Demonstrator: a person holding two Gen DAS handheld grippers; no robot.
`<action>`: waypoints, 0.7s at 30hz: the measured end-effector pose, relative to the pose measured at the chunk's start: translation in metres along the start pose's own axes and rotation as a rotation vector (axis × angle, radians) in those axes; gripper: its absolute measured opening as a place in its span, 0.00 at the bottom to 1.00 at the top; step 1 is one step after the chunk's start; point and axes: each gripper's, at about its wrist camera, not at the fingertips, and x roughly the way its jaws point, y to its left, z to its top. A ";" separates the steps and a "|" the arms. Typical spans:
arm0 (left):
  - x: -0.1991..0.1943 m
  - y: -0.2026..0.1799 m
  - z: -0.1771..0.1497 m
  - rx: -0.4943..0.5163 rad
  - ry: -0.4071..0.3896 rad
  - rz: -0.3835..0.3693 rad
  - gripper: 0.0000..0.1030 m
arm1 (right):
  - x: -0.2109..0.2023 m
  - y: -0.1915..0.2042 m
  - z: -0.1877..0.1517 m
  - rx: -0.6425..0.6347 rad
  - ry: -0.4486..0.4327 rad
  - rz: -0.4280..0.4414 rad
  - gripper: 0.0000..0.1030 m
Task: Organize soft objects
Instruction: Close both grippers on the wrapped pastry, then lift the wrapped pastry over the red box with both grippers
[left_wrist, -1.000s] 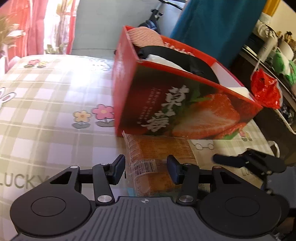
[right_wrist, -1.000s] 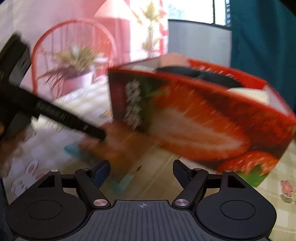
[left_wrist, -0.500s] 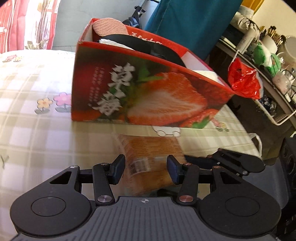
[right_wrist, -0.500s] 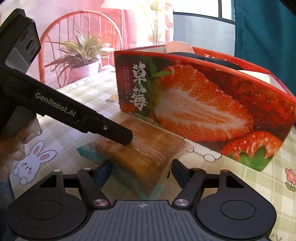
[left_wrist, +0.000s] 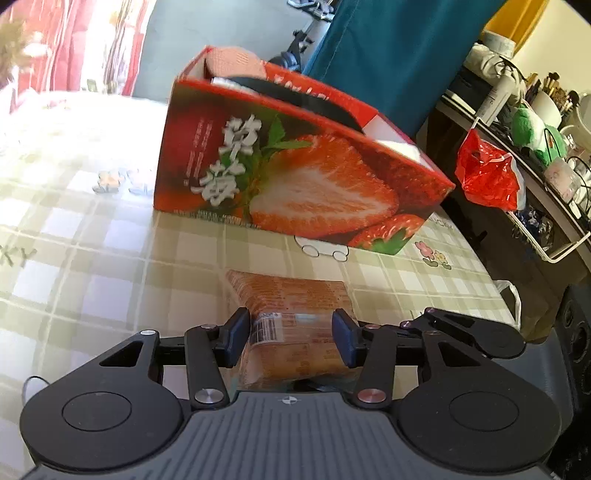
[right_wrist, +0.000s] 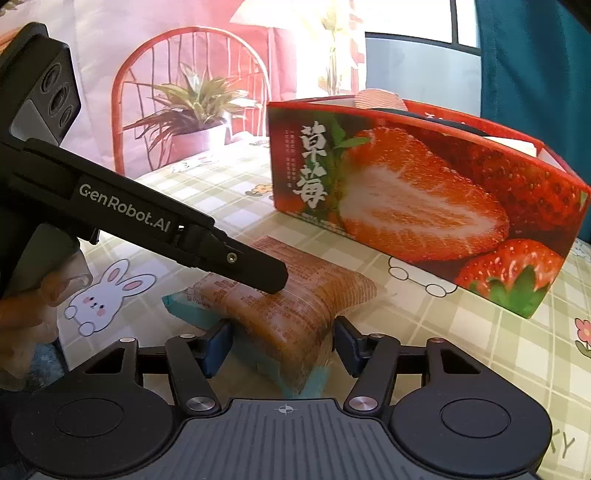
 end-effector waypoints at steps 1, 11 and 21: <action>-0.004 -0.003 0.001 0.010 -0.014 0.000 0.49 | -0.003 0.003 0.001 -0.019 -0.011 -0.003 0.53; -0.033 -0.029 0.038 0.080 -0.109 -0.087 0.49 | -0.042 -0.007 0.028 -0.052 -0.132 -0.045 0.53; -0.032 -0.062 0.101 0.158 -0.192 -0.139 0.49 | -0.067 -0.047 0.079 -0.106 -0.219 -0.119 0.53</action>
